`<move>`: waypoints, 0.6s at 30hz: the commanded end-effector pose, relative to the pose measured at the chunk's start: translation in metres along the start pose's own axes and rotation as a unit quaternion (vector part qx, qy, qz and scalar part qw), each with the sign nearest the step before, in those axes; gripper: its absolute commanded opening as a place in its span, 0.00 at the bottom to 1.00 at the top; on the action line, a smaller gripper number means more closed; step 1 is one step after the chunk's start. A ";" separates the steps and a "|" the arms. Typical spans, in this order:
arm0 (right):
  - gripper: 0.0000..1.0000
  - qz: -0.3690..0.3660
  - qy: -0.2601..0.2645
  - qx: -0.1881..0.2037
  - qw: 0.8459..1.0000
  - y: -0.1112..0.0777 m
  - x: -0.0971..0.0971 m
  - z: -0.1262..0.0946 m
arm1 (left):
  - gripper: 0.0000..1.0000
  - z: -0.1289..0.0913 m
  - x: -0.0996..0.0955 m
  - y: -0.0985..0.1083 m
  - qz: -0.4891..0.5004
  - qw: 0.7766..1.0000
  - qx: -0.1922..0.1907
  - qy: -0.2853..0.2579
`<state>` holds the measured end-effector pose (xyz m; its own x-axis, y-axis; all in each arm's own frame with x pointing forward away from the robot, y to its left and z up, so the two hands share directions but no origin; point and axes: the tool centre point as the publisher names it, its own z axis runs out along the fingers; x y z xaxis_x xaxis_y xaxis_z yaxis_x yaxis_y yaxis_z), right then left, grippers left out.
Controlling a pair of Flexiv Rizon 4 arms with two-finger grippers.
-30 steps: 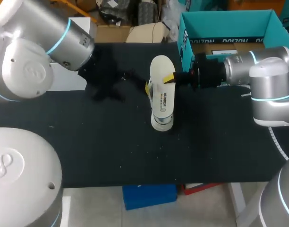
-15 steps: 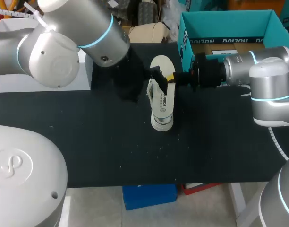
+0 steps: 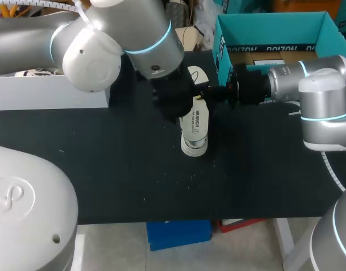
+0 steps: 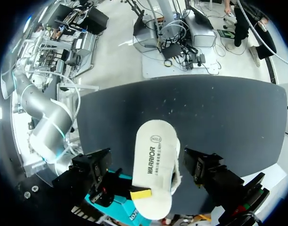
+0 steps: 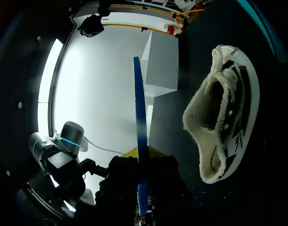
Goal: Take the shoe out of the shoebox, open the shoe tongue, remove and reinsert the insole, then place the shoe into the shoebox
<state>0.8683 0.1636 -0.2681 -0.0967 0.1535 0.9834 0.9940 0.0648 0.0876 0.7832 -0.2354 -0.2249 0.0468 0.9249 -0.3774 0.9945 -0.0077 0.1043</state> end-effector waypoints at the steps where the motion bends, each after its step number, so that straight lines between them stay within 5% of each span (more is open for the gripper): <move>1: 0.00 0.000 -0.001 0.000 1.000 0.000 0.000 0.000 | 1.00 0.007 -0.006 0.006 -0.003 1.000 -0.002 0.011; 18: 0.00 0.000 -0.001 0.000 1.000 0.000 0.000 0.000 | 1.00 0.017 -0.004 0.031 0.012 1.000 0.011 0.022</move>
<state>0.8683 0.1636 -0.2682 -0.0967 0.1535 0.9834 0.9940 0.0649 0.0877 0.8064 -0.2445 -0.2352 0.0583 0.9403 -0.3352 0.9937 -0.0225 0.1098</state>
